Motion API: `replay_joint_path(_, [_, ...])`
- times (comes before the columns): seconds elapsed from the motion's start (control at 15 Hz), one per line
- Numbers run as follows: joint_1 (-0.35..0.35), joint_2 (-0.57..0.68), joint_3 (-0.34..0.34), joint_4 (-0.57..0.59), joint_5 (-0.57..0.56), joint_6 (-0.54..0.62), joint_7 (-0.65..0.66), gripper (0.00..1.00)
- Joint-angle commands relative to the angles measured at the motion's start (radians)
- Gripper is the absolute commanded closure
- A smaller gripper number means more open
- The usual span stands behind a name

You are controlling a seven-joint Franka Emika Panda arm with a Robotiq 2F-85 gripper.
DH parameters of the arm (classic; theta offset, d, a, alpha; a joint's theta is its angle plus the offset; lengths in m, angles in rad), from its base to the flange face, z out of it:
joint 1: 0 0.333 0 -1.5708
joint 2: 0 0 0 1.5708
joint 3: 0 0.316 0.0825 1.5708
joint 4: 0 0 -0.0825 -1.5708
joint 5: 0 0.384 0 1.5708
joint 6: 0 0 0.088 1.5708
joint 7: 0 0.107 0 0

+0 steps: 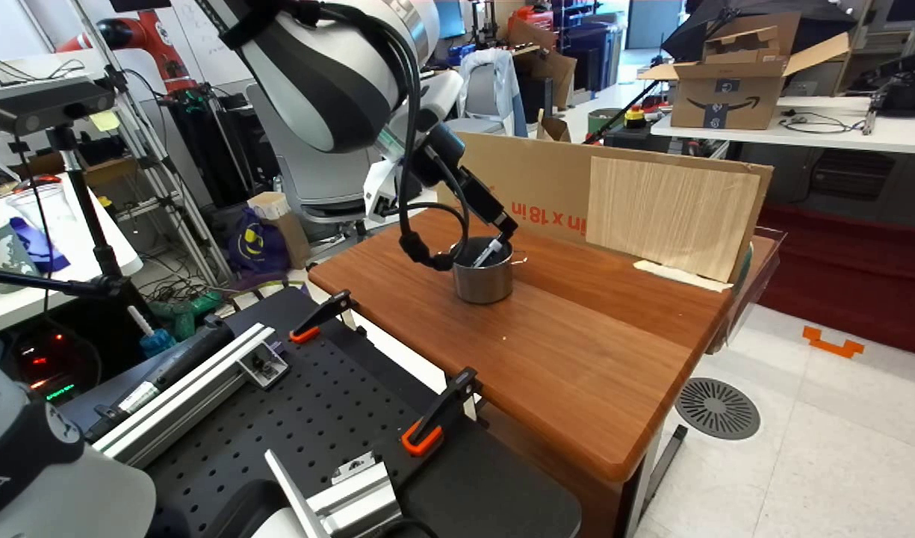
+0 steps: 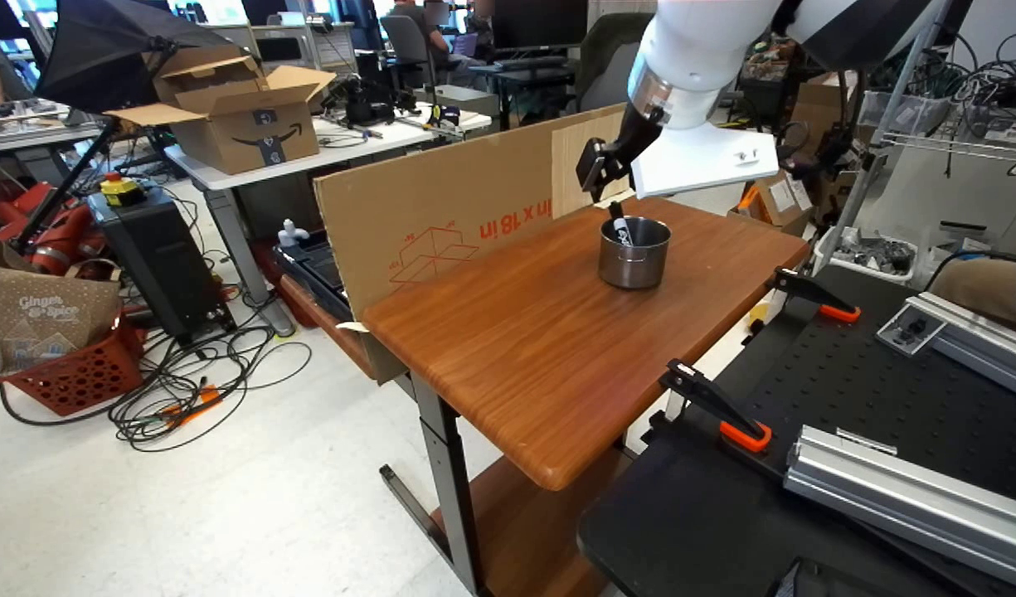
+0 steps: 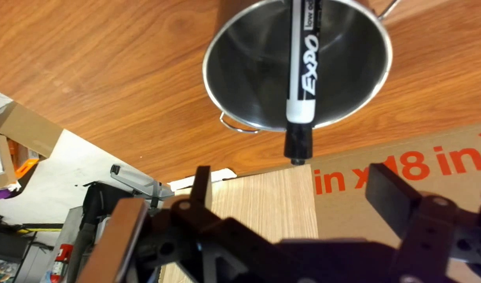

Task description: Put the black marker inside the silver pot

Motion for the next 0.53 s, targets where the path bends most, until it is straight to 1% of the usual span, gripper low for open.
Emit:
replay_joint_path(0.0, [0.006, -0.116, -0.015, -0.078, 0.07, 0.005, -0.114, 0.0])
replay_joint_path(0.07, [0.005, -0.141, -0.013, -0.097, 0.1, 0.0, -0.153, 0.0])
replay_joint_path(0.2, [0.0, -0.191, -0.006, -0.143, 0.216, -0.006, -0.286, 0.0])
replay_joint_path(0.27, [-0.194, -0.236, 0.198, -0.172, 0.281, -0.049, -0.373, 0.0])
replay_joint_path(0.33, [-0.041, -0.232, 0.05, -0.202, 0.362, -0.02, -0.442, 0.0])
replay_joint_path(0.4, [-0.254, -0.259, 0.273, -0.225, 0.42, -0.041, -0.51, 0.0])
replay_joint_path(0.47, [-0.275, -0.27, 0.308, -0.253, 0.498, -0.045, -0.579, 0.0])
